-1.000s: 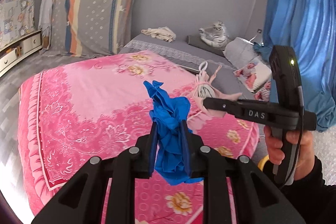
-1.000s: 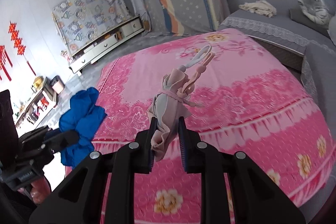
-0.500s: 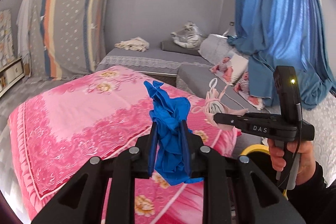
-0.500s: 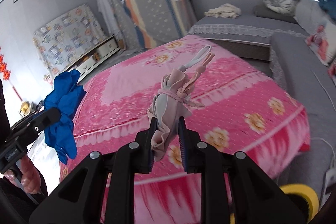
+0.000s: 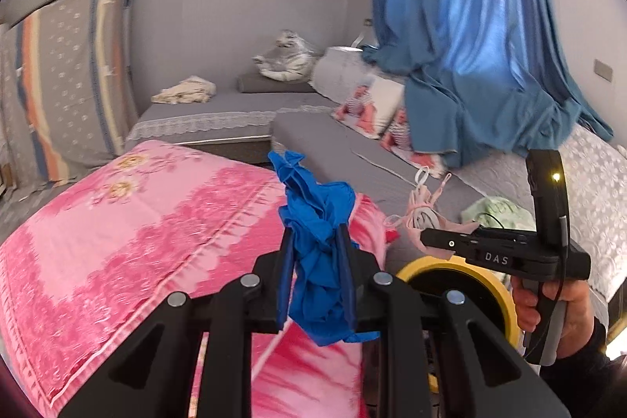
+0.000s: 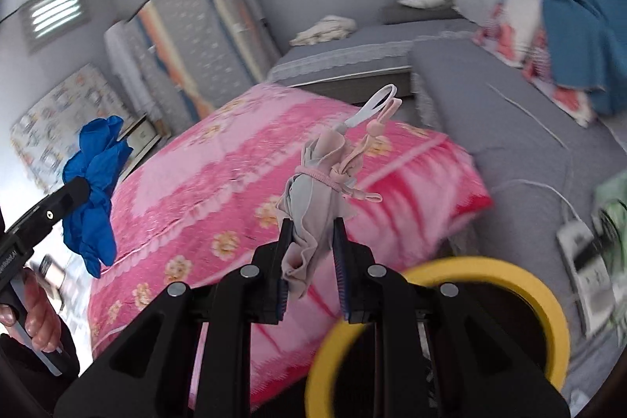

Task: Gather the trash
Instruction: 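Carry the blue glove and pink cloth bag with both tools over the yellow bin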

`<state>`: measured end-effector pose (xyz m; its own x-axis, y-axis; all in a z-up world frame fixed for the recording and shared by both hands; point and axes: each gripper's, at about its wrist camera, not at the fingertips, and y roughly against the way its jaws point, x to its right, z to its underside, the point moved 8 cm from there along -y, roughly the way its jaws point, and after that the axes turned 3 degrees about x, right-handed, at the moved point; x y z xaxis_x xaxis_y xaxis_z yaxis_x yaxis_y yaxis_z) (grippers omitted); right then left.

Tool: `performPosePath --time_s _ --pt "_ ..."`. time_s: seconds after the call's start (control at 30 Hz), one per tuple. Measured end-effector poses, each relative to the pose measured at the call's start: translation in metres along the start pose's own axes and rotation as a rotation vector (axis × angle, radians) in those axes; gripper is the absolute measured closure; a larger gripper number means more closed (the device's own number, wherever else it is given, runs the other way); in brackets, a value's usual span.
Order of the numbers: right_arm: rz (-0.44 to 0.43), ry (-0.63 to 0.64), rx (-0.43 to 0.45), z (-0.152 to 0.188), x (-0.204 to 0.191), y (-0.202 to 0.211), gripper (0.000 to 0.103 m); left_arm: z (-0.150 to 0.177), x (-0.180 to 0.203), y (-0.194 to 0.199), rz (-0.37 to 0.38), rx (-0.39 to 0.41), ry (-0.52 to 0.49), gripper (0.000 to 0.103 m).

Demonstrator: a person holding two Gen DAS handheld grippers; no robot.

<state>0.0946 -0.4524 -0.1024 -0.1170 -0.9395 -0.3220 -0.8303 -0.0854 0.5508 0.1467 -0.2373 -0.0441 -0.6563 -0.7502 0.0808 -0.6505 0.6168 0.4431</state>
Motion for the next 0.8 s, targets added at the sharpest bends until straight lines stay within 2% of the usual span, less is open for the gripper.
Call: performPosePath --time_s 0.2,0.37,0.57,0.8 --pt "0.124 -0.058 0.025 0.017 0.043 0.021 0.085 0.001 0.042 -0.03 0.088 -0.02 -0.047 0.083" --pt "0.207 -0.088 0.023 0.032 0.067 0.034 0.085 0.012 0.072 -0.06 0.155 -0.07 -0.082 0.083" --pt "0.275 -0.155 -0.022 0.061 0.1 0.036 0.084 0.033 0.106 -0.099 0.216 -0.157 -0.103 0.083" --pt "0.291 -0.236 -0.1 0.096 0.124 0.024 0.084 0.064 0.123 -0.133 0.281 -0.26 -0.061 0.083"
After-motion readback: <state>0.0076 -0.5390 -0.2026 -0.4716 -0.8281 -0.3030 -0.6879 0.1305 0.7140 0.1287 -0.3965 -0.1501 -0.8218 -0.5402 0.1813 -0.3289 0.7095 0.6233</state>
